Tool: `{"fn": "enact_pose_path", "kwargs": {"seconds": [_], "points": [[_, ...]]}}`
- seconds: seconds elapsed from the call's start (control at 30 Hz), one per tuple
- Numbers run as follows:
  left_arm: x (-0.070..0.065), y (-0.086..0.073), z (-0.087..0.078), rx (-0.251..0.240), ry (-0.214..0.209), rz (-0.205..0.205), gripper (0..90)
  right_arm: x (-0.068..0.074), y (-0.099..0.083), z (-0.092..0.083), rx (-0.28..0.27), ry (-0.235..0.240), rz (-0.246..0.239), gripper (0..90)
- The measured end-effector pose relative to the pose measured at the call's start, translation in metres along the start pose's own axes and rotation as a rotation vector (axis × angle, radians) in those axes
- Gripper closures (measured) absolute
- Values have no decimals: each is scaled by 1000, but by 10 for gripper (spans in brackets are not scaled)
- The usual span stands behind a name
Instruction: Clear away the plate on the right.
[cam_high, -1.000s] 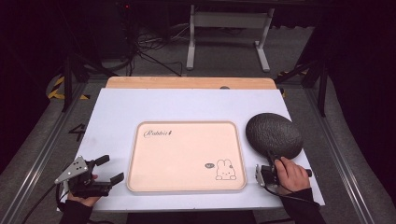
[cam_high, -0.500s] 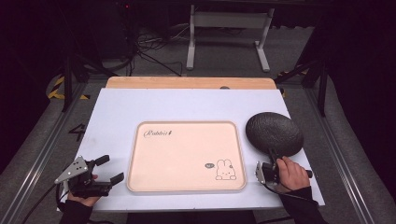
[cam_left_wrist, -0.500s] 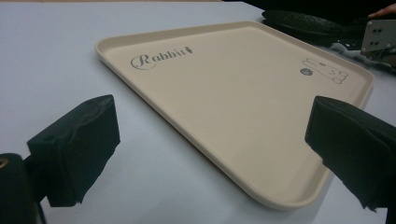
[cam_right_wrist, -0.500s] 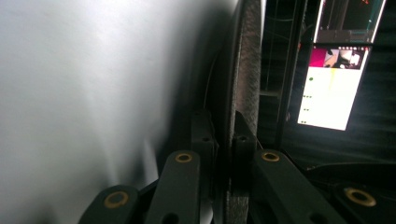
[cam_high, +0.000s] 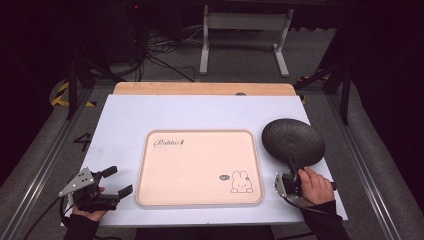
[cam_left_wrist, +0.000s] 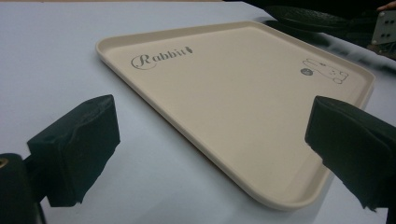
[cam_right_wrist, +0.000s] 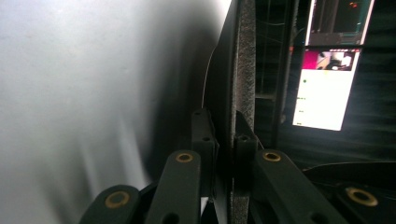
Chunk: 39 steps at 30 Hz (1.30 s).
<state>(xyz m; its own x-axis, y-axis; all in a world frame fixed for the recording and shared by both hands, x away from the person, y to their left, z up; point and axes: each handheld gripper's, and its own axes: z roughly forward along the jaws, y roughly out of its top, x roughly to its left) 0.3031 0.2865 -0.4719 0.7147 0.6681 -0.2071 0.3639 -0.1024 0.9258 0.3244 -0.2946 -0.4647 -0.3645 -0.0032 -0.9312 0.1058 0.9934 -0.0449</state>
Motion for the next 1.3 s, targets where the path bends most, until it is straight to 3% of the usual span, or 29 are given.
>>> {"fn": "enact_pose_path", "kwargs": {"seconds": [0.43,0.67,1.3], "points": [[0,0,0,-1,3,0,38,-13,4,-16,-14,-36,-8,842],[0,0,0,1,4,1,38,-22,15,-31,-36,-70,-15,842],[0,0,0,2,2,4,38,-34,65,-63,-204,-98,-51,839]]}}
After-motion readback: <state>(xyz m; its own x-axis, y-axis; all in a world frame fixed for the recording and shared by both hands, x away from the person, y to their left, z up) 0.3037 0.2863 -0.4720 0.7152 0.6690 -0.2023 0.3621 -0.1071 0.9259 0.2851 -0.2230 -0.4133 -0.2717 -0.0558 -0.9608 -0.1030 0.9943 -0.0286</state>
